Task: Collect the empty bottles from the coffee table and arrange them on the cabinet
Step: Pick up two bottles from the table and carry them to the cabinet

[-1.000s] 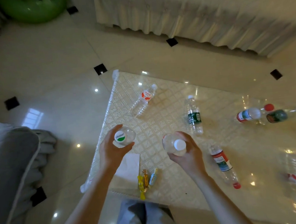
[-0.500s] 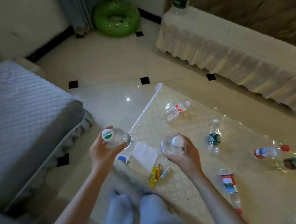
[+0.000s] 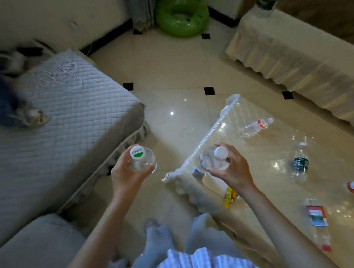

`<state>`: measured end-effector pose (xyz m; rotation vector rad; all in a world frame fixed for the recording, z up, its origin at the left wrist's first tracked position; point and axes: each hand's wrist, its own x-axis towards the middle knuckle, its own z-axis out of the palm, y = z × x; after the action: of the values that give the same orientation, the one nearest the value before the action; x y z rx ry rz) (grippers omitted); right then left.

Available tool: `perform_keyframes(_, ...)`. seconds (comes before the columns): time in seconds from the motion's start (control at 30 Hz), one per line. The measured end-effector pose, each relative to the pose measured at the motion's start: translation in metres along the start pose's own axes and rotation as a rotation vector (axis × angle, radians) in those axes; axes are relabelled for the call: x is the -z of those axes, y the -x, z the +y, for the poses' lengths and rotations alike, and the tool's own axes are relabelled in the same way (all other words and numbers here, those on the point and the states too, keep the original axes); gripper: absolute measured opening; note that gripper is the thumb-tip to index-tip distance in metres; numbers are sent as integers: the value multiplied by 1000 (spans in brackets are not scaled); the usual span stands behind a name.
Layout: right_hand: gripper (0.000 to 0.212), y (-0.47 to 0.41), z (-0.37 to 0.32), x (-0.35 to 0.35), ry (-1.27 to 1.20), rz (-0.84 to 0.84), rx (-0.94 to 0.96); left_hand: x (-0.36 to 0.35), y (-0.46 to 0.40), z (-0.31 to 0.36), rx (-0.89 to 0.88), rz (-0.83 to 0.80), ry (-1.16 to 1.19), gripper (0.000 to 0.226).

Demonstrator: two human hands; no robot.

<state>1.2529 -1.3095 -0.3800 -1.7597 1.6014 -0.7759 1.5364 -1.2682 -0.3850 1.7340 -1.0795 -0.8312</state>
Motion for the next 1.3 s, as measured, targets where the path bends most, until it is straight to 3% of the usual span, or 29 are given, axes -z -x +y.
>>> perform_keyframes(0.33, 64, -42, -76, -73, 49, -29, 75, 69, -45, -13, -130, 3, -60, 60)
perform_keyframes(0.67, 66, -137, -90, -107, 58, -25, 113, 77, -132, -1, -267, -6, -211, 61)
perform_keyframes(1.03, 68, -255, -70, -103, -49, 47, -32, 26, -284, 22, -337, -122, -343, 66)
perform_keyframes(1.3, 66, -303, -42, -67, -69, 169, -190, -56, -377, 56, -378, -301, -258, 64)
